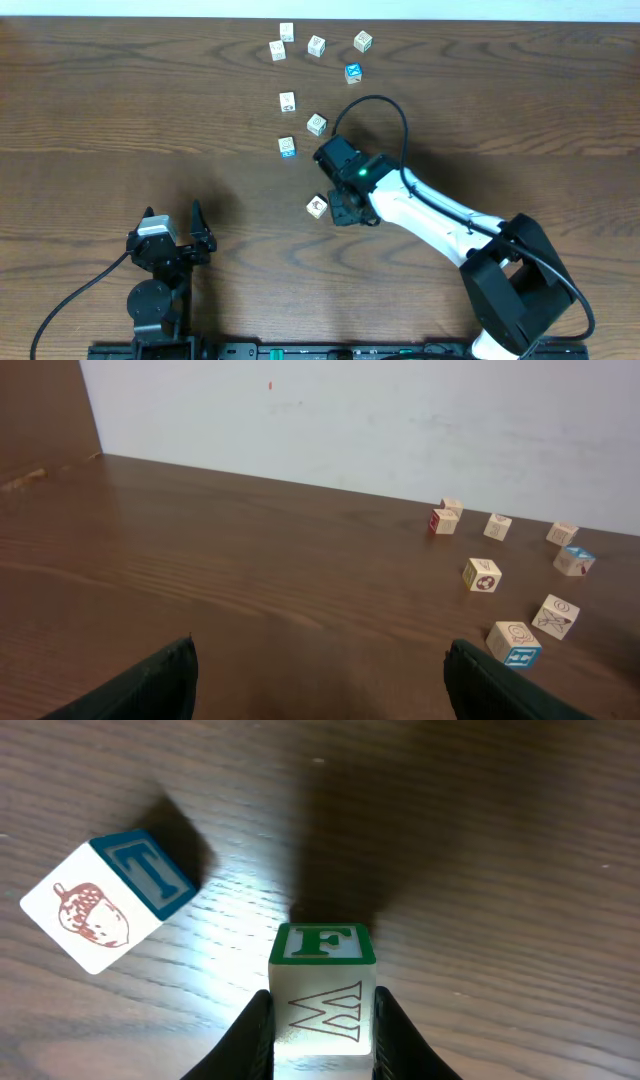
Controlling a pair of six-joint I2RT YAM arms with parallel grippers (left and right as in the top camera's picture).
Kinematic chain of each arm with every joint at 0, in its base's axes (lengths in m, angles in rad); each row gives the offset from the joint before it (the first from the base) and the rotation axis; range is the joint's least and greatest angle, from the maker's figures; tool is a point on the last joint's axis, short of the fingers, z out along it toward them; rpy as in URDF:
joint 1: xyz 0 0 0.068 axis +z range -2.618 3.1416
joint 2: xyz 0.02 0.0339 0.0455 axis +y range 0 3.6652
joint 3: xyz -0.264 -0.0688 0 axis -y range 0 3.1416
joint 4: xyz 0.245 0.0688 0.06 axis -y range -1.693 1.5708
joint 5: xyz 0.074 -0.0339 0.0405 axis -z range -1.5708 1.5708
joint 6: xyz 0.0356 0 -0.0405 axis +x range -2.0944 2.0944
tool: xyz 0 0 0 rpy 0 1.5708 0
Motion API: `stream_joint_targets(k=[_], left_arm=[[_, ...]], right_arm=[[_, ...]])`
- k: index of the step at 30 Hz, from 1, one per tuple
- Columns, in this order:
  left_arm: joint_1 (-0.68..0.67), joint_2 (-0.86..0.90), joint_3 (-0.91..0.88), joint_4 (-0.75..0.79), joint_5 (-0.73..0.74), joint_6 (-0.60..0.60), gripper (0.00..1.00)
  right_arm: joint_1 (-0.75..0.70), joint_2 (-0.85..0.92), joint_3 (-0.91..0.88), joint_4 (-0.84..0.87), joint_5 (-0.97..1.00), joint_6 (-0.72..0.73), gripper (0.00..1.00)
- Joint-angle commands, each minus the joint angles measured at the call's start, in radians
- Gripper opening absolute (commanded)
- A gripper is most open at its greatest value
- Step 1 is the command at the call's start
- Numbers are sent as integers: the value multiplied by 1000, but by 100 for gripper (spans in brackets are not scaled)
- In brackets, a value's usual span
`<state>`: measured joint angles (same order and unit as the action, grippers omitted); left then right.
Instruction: Lift 5 blocks
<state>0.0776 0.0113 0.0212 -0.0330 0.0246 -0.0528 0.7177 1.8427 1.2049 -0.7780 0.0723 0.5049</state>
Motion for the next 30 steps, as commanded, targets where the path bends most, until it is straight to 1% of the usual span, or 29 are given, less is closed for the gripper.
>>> stream_joint_targets(k=[1,2,5,10,11,13,14,15,18,21,22,23,24,25,27,30], left_arm=[[3,-5,-17,-38,-10,-5,79],[3,-5,-17,-38,-10,-5,79],[3,-5,-17,-38,-10,-5,79],[3,-5,-17,-38,-10,-5,79],[3,-5,-17,-38,-10,-5,79],[3,-5,-17,-38,-10,-5,79],[3,-5,-17,-38,-10,-5,79],[3,-5,-17,-38,-10,-5,79],[3,-5,-17,-38,-10,-5,79],[3,-5,-17,-38,-10,-5,79],[3,-5,-17,-38,-10,-5,79],[3,-5,-17,-38,-10,-5,79],[3,-5,-17,-38,-10,-5,79],[3,-5,-17,-38,-10,-5,79],[3,-5,-17,-38,-10,-5,79],[3,-5,-17,-38,-10,-5,79]], right_arm=[[0,-24,-23,8,59,45,16],[-5,-24,-27,8,67,45,17],[-28,-24,-37,16,88,37,24],[-37,-24,-37,19,80,34,31],[-35,-24,-37,19,80,44,35],[-35,-24,-37,20,75,68,53],[-35,-24,-37,23,68,70,58],[-35,-24,-37,24,63,71,60],[-35,-24,-37,26,43,71,70],[-35,-25,-36,28,33,62,73],[-35,-27,-32,32,31,32,76],[-35,-31,-28,31,31,12,84],[-35,-33,-23,30,31,-9,89],[-36,-39,-13,27,31,-38,91],[-38,-48,11,26,31,-86,92],[-52,-51,76,35,21,-163,85]])
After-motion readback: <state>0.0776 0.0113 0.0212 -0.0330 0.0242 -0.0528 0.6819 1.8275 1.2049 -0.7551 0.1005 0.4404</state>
